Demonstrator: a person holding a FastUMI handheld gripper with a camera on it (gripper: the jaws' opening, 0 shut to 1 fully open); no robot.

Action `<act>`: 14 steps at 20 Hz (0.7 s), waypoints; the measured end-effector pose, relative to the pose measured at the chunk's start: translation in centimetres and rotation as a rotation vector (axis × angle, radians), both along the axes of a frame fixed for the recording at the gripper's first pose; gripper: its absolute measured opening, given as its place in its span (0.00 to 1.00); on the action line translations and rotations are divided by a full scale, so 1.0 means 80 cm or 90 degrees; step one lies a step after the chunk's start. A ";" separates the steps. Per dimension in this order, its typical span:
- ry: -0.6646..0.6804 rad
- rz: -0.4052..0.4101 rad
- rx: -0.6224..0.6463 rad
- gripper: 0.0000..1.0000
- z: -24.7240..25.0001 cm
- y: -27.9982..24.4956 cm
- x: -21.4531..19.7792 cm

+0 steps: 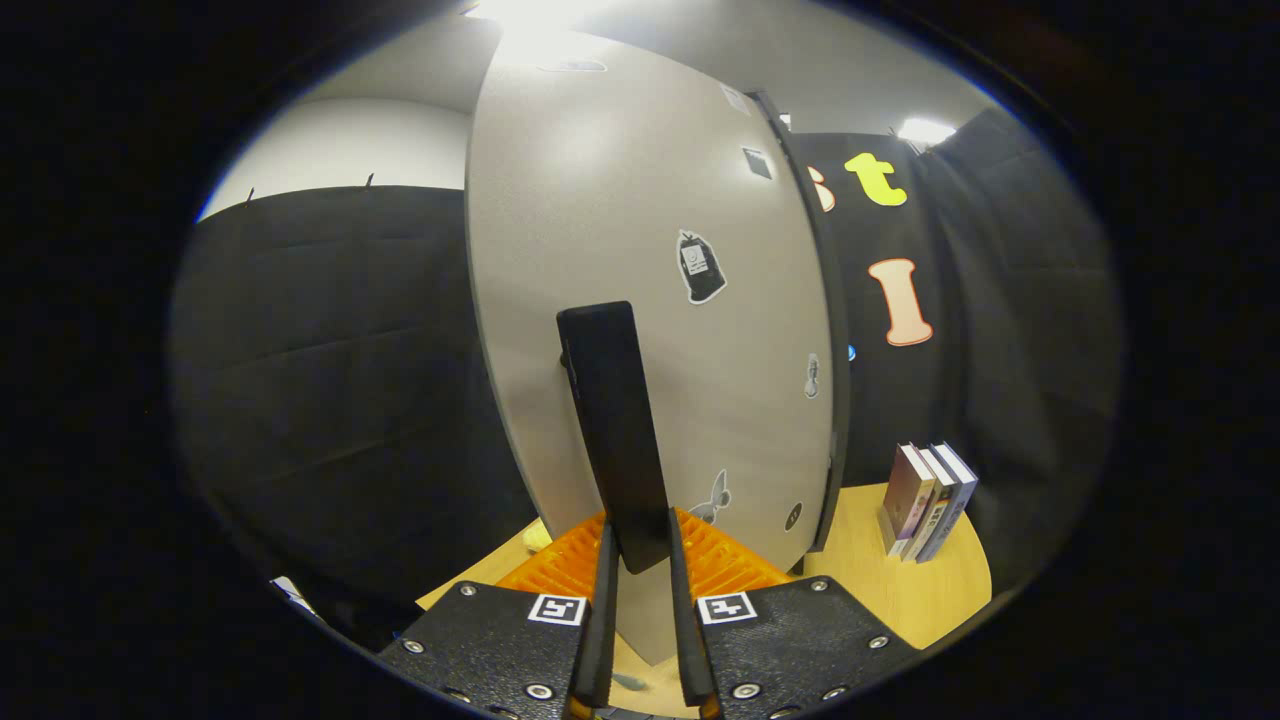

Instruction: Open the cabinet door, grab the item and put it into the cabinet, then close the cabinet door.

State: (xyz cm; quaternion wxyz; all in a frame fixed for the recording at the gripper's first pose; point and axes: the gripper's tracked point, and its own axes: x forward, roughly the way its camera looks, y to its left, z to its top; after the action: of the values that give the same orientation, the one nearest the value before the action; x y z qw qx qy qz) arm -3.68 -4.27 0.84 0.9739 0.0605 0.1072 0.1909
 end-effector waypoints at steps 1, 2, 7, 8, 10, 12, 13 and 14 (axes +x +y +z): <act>-0.001 -0.010 0.010 0.24 0.000 -0.009 -0.004; -0.002 -0.019 0.016 0.23 0.000 -0.018 -0.007; -0.011 -0.119 0.032 0.48 -0.002 -0.066 -0.014; -0.020 -0.142 0.039 0.52 0.006 -0.078 -0.016; -0.020 -0.169 0.044 0.68 0.009 -0.097 -0.016; -0.025 -0.201 0.036 0.76 0.010 -0.114 -0.023; -0.038 -0.219 0.026 0.80 0.013 -0.126 -0.023; -0.047 -0.241 0.008 0.82 0.013 -0.138 -0.025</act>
State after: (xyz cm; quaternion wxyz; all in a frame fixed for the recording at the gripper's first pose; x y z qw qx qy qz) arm -5.64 -15.33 1.90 0.9953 0.0785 0.0571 0.0071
